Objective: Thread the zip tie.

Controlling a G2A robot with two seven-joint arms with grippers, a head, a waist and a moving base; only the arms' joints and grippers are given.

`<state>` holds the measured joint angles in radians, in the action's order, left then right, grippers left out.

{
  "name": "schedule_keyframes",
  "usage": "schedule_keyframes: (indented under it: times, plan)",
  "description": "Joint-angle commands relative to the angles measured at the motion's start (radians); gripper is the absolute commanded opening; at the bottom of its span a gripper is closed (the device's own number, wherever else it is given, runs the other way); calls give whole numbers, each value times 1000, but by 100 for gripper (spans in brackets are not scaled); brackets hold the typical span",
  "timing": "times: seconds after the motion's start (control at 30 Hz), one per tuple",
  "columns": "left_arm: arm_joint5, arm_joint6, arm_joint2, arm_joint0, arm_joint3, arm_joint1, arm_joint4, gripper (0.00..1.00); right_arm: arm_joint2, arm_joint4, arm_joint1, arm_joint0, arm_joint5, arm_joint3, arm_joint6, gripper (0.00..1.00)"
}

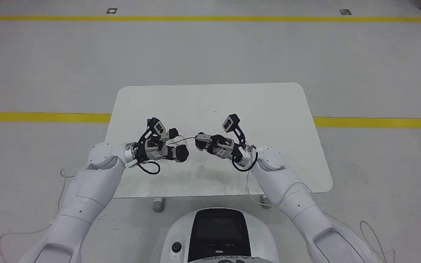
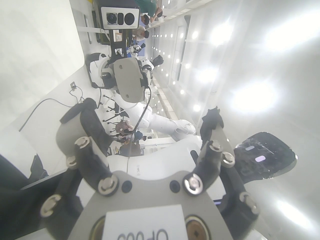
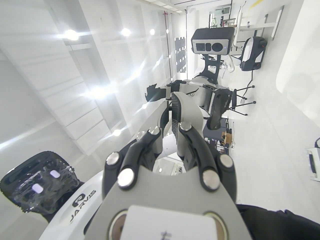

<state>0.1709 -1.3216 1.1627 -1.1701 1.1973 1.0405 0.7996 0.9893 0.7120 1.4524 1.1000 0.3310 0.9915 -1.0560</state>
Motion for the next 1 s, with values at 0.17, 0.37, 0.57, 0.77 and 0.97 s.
schedule_keyframes:
  times: [0.17, 0.37, 0.57, 0.77, 0.97]
  plan:
    - [0, 3, -6, -1, 3, -1, 0, 100, -2, 1, 1, 0, -6, 6, 0, 0]
    - [1, 12, -15, 1, 3, -1, 0, 100, -23, -28, 3, -8, -25, 9, -4, 0]
    - [0, 16, -19, 2, 3, -2, -3, 97, -28, -69, 1, -17, -28, 9, 5, 0]
    - [0, 25, -19, 2, 3, -4, -5, 53, -12, -122, -10, -20, -37, 11, 15, 0]
    - [-4, 27, -25, 5, 3, -5, -8, 40, 4, -147, -21, -14, -48, 28, 5, 0]
